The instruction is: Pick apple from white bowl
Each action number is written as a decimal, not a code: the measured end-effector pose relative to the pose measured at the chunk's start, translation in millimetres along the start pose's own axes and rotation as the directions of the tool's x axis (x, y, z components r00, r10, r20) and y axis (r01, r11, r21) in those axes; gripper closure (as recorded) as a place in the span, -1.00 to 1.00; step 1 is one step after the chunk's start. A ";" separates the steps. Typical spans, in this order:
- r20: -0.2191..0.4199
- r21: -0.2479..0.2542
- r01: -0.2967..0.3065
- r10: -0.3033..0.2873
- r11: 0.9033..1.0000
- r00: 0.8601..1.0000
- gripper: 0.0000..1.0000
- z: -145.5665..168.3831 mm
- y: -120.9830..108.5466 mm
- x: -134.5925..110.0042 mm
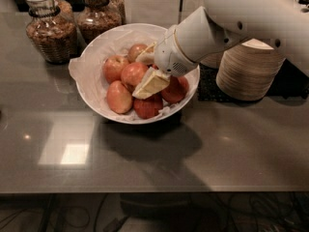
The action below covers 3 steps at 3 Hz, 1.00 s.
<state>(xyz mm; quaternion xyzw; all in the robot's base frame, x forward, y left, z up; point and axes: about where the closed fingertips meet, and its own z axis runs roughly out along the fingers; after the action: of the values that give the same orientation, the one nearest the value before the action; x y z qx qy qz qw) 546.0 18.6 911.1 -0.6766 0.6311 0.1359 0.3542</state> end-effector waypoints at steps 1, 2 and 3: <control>0.000 0.000 0.000 0.000 1.000 1.000 0.32 0.0 0.0 0.0; 0.000 0.000 0.000 0.000 1.000 1.000 0.78 0.0 0.0 0.0; 0.000 0.000 0.000 0.000 1.000 1.000 1.00 0.0 0.1 0.0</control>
Offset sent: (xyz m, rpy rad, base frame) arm 0.0000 0.0000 0.0000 0.0000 0.0000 0.0000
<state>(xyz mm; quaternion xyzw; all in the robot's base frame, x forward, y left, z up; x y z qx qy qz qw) 545.9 18.6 911.2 -0.6766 0.6310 0.1360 0.3543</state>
